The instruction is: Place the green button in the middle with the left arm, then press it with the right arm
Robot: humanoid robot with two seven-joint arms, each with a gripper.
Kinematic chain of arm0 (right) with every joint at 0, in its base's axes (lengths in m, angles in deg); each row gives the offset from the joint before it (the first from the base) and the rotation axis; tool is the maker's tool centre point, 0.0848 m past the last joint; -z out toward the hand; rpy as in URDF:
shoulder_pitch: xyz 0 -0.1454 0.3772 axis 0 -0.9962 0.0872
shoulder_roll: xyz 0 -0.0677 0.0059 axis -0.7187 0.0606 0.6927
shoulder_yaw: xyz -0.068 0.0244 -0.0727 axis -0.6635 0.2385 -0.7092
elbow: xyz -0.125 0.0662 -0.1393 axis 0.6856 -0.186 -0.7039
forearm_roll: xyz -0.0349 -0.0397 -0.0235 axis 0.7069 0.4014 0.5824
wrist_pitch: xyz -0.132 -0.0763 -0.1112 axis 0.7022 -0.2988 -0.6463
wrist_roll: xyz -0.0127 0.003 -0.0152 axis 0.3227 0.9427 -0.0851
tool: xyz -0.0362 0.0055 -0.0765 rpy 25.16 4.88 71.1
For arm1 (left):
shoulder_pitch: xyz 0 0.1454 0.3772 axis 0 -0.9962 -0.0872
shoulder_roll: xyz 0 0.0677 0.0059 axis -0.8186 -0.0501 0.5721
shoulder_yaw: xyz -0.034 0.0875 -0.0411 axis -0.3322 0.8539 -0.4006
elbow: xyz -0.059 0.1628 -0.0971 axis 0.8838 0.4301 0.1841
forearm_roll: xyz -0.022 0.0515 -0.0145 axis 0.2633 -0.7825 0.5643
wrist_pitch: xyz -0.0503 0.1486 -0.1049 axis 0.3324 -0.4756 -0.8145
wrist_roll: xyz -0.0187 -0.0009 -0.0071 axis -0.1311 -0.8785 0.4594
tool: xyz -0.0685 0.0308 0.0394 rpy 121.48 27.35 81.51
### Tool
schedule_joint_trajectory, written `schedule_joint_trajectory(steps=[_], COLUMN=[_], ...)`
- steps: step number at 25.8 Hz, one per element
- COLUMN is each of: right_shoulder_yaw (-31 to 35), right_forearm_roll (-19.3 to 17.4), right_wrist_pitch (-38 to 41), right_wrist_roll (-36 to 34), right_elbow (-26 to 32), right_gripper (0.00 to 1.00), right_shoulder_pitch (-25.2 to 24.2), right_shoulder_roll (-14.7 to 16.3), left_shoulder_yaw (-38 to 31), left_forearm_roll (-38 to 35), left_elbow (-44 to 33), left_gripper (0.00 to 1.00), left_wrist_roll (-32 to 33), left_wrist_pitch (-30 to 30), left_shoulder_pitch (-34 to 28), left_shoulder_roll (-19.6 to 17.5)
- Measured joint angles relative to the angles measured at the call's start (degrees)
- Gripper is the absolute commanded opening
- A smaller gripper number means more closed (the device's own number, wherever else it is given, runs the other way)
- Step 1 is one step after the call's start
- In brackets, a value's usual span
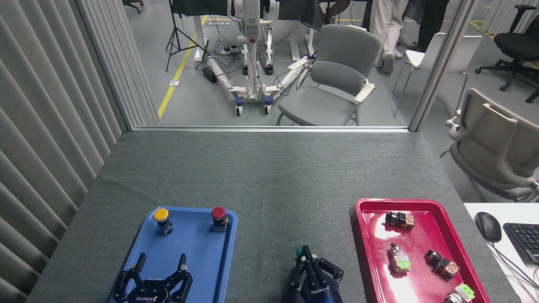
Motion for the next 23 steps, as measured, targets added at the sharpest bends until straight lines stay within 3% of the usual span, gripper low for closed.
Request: schedule_joint_trajectory(steps=[7, 10, 12, 14, 19, 23], right_shoulder_yaw=[0.38, 0.67, 0.82, 0.96, 3.52, 8.30], right_forearm_roll=[-0.27, -0.40, -0.46, -0.50, -0.53, -0.57], right_wrist_pitch=[-0.84, -2.34, -3.18, -4.15, -5.46, -2.22], right_wrist_roll=[-1.02, -4.50, -5.45, -5.71, -5.86, -6.01], right_elbow=[2.52, 4.71, 5.95, 6.99, 10.03, 13.57], right_gripper=[0.14, 0.44, 0.76, 0.97, 0.99, 0.99], right_shoulder_pitch=[-0.15, -0.14, -0.21, -0.48, -2.92, -6.69], right_shoulder_roll=[-0.17, -0.20, -0.21, -0.18, 0.05, 0.46], left_shoulder_yaw=[-0.95, -1.11, -1.40, -1.75, -2.77, -3.93], left_forearm_roll=[0.01, 0.01, 0.01, 0.01, 0.07, 1.52], left_elbow=[-0.01, -0.01, -0.03, -0.06, -0.52, -1.11], left_gripper=[1.00, 1.00, 1.00, 1.00, 1.00, 1.00], left_wrist_roll=[0.00, -0.04, -0.05, -0.05, -0.04, 1.34], left_wrist_pitch=[0.33, 0.34, 0.39, 0.39, 0.60, 0.59], left_shoulder_pitch=[-0.46, -0.71, -1.06, -1.30, -1.82, -2.31], left_shoulder_roll=[-0.05, -0.09, -0.10, -0.13, -0.99, -2.43])
